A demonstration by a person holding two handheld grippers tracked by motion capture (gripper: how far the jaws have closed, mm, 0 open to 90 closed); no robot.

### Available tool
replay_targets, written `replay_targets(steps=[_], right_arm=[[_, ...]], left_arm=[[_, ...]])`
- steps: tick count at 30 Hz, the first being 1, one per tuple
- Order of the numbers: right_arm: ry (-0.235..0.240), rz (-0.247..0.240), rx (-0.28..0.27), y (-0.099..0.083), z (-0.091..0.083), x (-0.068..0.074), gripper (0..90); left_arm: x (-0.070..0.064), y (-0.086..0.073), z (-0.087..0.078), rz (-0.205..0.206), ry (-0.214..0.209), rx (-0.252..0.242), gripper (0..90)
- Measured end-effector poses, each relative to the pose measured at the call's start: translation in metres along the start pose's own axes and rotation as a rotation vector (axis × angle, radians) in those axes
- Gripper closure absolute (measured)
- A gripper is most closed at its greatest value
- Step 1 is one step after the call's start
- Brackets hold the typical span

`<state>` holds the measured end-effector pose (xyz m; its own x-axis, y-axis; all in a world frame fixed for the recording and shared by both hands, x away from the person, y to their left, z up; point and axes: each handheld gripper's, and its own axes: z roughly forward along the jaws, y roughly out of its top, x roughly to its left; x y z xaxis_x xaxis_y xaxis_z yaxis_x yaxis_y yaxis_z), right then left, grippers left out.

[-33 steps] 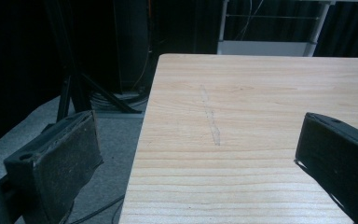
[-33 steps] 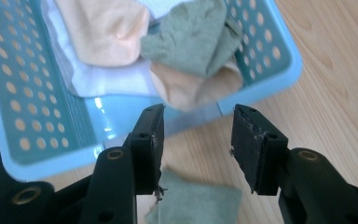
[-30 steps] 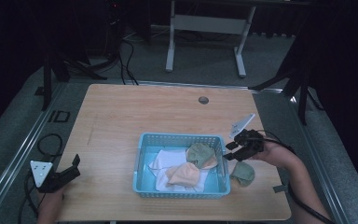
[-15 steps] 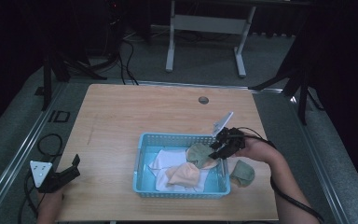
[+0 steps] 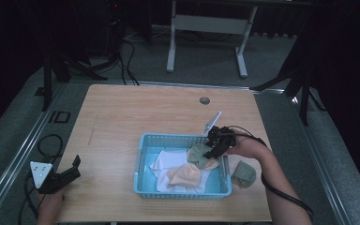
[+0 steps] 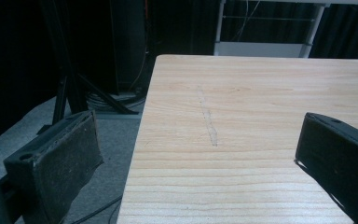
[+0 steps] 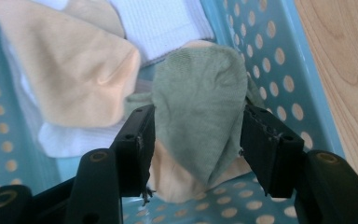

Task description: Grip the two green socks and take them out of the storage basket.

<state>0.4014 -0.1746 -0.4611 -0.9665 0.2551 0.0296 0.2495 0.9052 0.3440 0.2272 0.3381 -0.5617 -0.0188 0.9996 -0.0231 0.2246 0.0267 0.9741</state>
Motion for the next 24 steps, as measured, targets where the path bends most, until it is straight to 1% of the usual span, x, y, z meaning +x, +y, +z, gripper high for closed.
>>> replay_targets(steps=[1, 4, 5, 6, 8, 14, 17, 18, 19, 20, 23, 24], right_arm=[[-0.005, 0.000, 0.008, 0.002, 0.004, 0.000, 41.7], [-0.007, 0.003, 0.017, 0.003, 0.009, 0.000, 40.9], [-0.012, -0.004, 0.042, 0.006, 0.015, 0.001, 40.4], [-0.012, -0.004, 0.042, 0.006, 0.015, 0.001, 40.4], [-0.011, -0.015, 0.070, 0.009, 0.022, 0.002, 40.5], [-0.028, -0.041, 0.101, 0.012, 0.031, 0.007, 45.3], [-0.043, -0.053, 0.126, 0.012, 0.035, 0.009, 52.4], [-0.043, -0.053, 0.126, 0.012, 0.035, 0.009, 52.4], [-0.049, -0.053, 0.133, 0.011, 0.037, 0.009, 58.4], [-0.055, -0.057, 0.162, 0.011, 0.038, 0.009, 69.0], [-0.053, -0.071, 0.162, 0.013, 0.036, 0.012, 82.5], [-0.057, -0.078, 0.160, 0.014, 0.034, 0.013, 83.8]], left_arm=[[0.000, 0.000, 0.000, 0.001, -0.001, -0.001, 0.4], [0.000, 0.000, 0.000, 0.001, -0.003, 0.000, 0.4], [0.000, 0.000, 0.000, 0.000, -0.003, 0.000, 0.4], [0.000, 0.000, 0.000, 0.000, -0.003, 0.000, 0.4], [0.000, 0.000, 0.000, -0.001, -0.004, -0.001, 0.4], [0.000, 0.000, 0.000, -0.002, -0.004, 0.000, 0.4], [0.000, 0.000, 0.000, -0.001, -0.004, 0.000, 0.4], [0.000, 0.000, 0.000, -0.001, -0.004, 0.000, 0.4], [0.000, 0.000, 0.000, -0.002, -0.004, 0.000, 0.4], [0.000, 0.000, 0.000, -0.002, -0.004, 0.000, 0.4], [0.000, 0.000, 0.000, -0.003, -0.004, 0.001, 0.4], [0.000, 0.000, 0.000, -0.003, -0.004, 0.001, 0.4]])
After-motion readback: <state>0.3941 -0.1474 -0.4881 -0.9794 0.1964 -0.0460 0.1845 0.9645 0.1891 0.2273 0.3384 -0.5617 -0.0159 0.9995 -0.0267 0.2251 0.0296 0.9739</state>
